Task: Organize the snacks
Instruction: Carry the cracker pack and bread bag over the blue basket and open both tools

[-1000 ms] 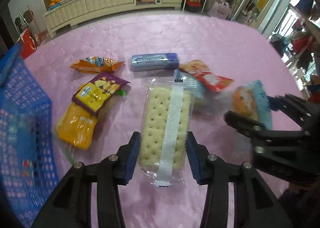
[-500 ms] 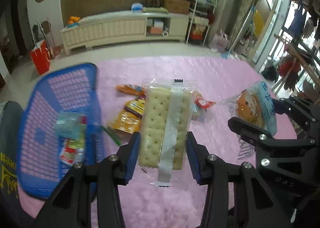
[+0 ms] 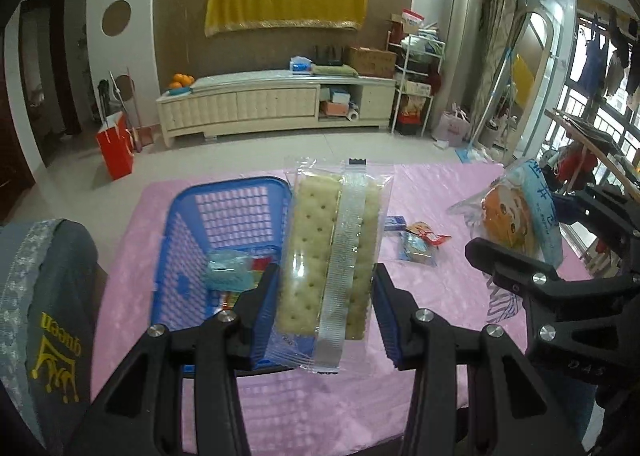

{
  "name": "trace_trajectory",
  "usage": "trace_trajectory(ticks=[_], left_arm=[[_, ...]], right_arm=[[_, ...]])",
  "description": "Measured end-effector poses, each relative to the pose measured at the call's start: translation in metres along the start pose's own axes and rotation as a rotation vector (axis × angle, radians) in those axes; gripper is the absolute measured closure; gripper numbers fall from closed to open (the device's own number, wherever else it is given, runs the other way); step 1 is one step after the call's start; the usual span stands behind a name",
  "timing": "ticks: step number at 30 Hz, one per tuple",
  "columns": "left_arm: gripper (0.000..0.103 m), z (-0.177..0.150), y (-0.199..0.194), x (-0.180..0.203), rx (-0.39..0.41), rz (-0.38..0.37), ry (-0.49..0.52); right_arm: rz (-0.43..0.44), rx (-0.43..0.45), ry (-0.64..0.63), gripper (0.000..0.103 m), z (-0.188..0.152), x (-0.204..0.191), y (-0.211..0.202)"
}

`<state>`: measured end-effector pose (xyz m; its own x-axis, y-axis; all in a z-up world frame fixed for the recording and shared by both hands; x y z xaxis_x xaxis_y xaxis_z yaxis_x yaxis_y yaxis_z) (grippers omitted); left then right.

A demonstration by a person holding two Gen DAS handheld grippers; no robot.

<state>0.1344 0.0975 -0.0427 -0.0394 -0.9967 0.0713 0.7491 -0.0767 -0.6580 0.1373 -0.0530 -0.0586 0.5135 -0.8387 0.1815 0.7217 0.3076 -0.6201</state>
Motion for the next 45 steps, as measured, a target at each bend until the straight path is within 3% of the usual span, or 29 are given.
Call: trace_trajectory(ticks=[13, 26, 34, 38, 45], left_arm=[[0.060, -0.004, -0.008, -0.058, -0.010, 0.038, -0.020], [0.060, -0.021, 0.029, -0.096, -0.103, 0.021, -0.086], [0.060, -0.035, 0.057, -0.108, -0.194, 0.051, -0.131], [0.060, -0.040, 0.063, -0.107, -0.211, 0.037, -0.136], [0.060, -0.042, 0.058, -0.111, -0.200, 0.010, -0.171]], right_arm=[[0.071, 0.006, -0.047, 0.035, 0.023, -0.048, 0.020], [0.234, -0.109, -0.001, 0.035, 0.023, -0.075, 0.078], [0.245, -0.171, 0.017, 0.035, 0.017, -0.077, 0.104], [0.221, -0.195, 0.015, 0.034, 0.014, -0.079, 0.116], [0.258, -0.212, 0.039, 0.034, 0.013, -0.080, 0.121]])
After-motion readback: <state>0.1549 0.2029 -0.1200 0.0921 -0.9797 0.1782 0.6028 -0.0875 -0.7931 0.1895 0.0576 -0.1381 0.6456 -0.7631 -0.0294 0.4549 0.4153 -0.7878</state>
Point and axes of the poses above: each gripper's, at about its wrist camera, not at the fingertips, and y roughly the way its jaws point, x to its right, z to its top, the point moved 3 cm from there along y, roughly the way its jaws point
